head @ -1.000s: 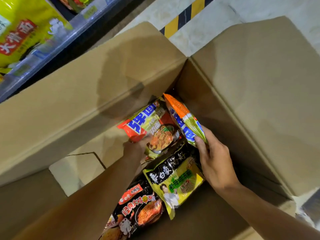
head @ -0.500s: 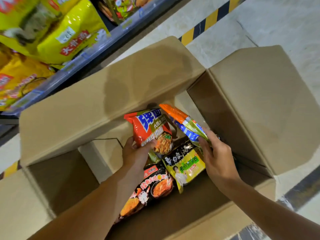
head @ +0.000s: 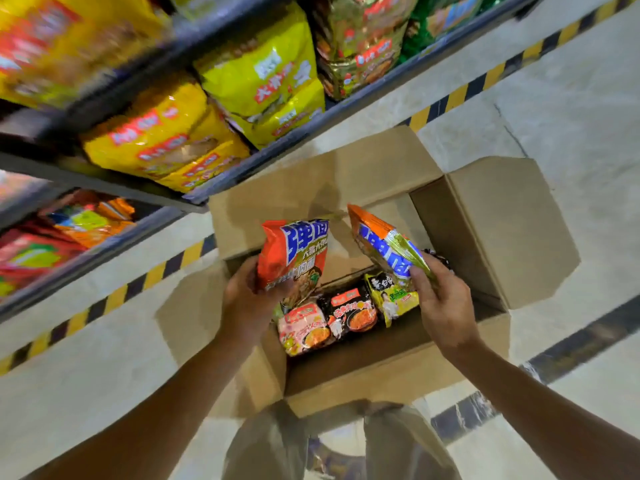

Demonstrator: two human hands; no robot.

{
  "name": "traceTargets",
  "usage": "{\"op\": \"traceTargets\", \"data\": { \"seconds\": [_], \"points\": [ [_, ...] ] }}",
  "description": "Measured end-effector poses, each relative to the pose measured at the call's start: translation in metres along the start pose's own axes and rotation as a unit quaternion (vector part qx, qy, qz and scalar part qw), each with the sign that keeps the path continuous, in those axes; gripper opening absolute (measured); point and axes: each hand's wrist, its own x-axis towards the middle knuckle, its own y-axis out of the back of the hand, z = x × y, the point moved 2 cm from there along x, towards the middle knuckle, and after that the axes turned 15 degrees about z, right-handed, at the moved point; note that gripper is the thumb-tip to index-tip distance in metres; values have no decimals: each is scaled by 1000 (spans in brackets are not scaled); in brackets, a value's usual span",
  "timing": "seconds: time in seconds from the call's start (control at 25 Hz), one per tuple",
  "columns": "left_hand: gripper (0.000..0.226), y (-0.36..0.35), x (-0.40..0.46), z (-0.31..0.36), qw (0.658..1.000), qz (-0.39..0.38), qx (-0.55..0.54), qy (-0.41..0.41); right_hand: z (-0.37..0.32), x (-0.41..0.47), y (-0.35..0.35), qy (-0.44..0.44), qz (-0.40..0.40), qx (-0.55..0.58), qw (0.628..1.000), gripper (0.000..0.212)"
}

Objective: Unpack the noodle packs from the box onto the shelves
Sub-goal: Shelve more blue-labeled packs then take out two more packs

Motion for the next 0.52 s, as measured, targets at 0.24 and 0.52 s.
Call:
{"op": "traceTargets", "data": {
  "seconds": [0.24,0.52],
  "points": [
    [45,133,-74,80,997,-7,-10,-73,-151,-83,41,-22,19,69,997,28],
    [43,262,-186,164,991,-9,-59,-121,-304,-203,118,-42,70,185,979,15]
  ]
}}
